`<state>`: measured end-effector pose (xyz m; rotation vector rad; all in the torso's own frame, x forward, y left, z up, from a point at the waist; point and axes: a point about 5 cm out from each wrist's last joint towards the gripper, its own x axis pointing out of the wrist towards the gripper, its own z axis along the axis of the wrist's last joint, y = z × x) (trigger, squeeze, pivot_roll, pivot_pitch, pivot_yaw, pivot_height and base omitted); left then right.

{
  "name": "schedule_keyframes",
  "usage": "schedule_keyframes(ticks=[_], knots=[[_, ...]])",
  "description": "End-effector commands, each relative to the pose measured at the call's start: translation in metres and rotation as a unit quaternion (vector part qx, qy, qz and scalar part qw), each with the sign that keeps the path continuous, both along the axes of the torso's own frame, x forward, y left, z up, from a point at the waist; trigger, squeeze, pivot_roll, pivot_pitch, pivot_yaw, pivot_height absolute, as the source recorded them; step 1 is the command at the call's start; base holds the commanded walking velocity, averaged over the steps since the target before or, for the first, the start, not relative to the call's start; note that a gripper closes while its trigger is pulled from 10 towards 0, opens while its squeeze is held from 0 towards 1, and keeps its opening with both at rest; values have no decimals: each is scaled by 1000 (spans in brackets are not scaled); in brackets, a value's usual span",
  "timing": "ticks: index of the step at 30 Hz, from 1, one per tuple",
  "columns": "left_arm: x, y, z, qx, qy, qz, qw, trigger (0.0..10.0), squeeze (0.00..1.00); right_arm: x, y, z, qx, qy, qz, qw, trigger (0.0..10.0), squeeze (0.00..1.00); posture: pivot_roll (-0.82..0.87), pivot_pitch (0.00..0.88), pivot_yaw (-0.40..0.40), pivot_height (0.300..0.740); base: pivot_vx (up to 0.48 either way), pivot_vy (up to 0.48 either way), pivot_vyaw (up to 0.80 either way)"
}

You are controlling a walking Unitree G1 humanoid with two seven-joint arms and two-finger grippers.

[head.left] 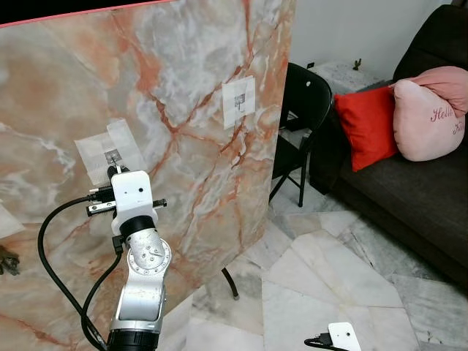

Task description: Hang keys on a hook

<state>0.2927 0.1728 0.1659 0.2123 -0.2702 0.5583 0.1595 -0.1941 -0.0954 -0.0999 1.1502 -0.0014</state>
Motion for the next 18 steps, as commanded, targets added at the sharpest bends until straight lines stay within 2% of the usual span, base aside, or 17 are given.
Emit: schedule_keyframes(ticks=[1,18], knots=[[1,4,3,13,0,13,1000,10000,0,2,0,1,2,-7,-8,1000,10000,0,68,0,-44,740,0,0,0],[-5,8,-5,11,21,27,999,10000,0,2,0,1,1,-7,-8,1000,10000,0,75,0,-49,740,0,0,0]])
